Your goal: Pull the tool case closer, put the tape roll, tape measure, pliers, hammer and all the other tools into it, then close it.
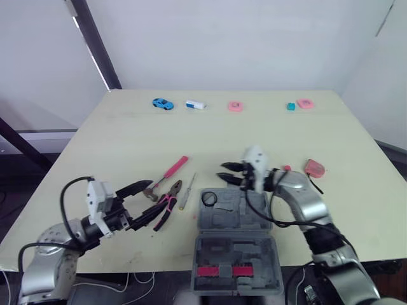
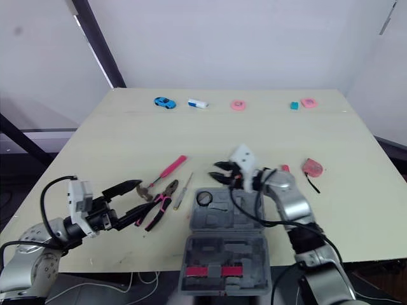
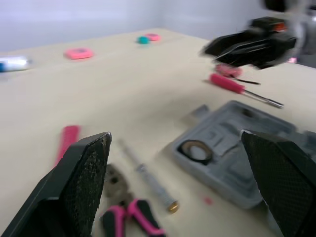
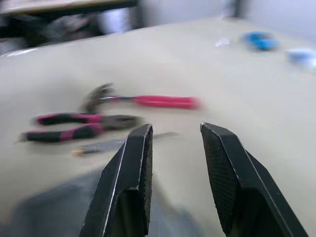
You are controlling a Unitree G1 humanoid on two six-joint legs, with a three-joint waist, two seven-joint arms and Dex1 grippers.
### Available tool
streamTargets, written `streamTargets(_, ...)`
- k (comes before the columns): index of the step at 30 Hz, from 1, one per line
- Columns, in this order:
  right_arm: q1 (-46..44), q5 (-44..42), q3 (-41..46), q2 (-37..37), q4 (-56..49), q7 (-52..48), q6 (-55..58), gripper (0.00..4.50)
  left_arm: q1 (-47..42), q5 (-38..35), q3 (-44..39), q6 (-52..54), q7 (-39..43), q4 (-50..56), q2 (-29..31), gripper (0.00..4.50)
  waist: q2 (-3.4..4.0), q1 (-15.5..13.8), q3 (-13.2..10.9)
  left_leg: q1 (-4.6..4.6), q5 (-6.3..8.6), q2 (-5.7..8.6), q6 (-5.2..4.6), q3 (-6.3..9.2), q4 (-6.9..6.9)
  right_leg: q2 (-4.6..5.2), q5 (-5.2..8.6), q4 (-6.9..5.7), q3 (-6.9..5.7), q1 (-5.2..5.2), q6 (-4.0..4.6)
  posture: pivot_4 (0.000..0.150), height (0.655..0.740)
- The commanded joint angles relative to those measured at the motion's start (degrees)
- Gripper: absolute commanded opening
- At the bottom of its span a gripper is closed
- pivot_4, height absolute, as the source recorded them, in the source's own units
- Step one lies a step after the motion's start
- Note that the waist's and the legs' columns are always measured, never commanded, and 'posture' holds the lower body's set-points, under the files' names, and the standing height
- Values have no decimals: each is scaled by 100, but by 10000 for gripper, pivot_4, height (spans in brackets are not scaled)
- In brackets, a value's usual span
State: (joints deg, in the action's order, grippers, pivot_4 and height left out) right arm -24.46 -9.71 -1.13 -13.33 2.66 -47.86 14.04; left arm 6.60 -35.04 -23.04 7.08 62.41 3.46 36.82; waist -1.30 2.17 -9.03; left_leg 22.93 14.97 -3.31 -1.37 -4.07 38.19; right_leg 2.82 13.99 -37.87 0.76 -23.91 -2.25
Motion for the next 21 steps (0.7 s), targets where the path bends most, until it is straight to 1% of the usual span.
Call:
streamTargets(1,1006,-519,1220,-545,-873,266,-153,16091,317,-39,-534,-144,-154,-310,-20,45000,-1,4,0,0,0,0,0,0,0,0,0,0,0,0,0,1500,7400)
streamTargets(3,1570,-643,1741,-780,-1005,288,-150,16091,463,28,-678,-259,-209,-516,-47,45000,0,6,0,-2,0,-1,0,0,-3,-3,0,-1,-1,1,-1,1500,7400)
streamTargets(6,2178,-909,2235,-1007,-1063,324,-176,16091,605,100,-788,-402,-240,-730,-83,45000,-5,-87,1,0,2,2,-1,-10,-17,1,3,20,5,4,-5,1500,7400)
streamTargets(9,3220,-1144,3031,-1270,-767,114,-575,16091,763,152,-960,-564,-281,-1186,-145,45000,-7,-120,2,-10,2,1,-2,-13,-14,-1,6,17,8,6,0,1500,7400)
streamTargets(12,3848,-1435,3444,-1344,-512,-84,-815,16091,855,244,-1020,-749,-237,-1590,-131,45000,-8,-140,2,-14,2,1,-2,-13,-14,0,7,18,9,10,0,1500,7400)
streamTargets(15,4319,-1660,3863,-1386,-67,-229,-1078,23382,946,286,-1097,-889,-174,-1992,-85,45000,-12,-127,4,-14,2,0,-3,-9,-13,1,8,20,16,7,-1,1500,7400)
streamTargets(17,4481,-1777,4067,-1414,229,-279,-1215,33743,990,309,-1139,-964,-157,-2153,-54,45000,-12,-125,5,-17,2,-4,-3,-9,-11,4,11,20,18,6,-7,1500,7400)
streamTargets(18,4532,-1838,4131,-1428,345,-298,-1262,37461,1004,304,-1160,-980,-150,-2196,-50,45000,-13,-126,5,-18,2,-8,-3,-9,-11,6,16,20,18,6,-16,1500,7400)
streamTargets(19,4590,-1883,4181,-1443,464,-338,-1316,42269,1015,300,-1184,-1000,-142,-2248,-46,45000,-14,-126,6,-18,2,-17,-2,-9,-11,8,16,20,18,5,-16,1500,7400)
streamTargets(20,4666,-1906,4211,-1462,599,-395,-1377,44527,1027,301,-1197,-1015,-130,-2283,-42,45000,-14,-128,6,-18,3,-22,-2,-10,-12,9,16,21,18,5,-14,1500,7400)
streamTargets(21,4713,-1921,4221,-1482,698,-440,-1429,44527,1032,305,-1203,-1027,-123,-2305,-39,45000,-13,-131,6,-18,3,-23,-2,-10,-12,10,15,21,18,4,-12,1500,7400)
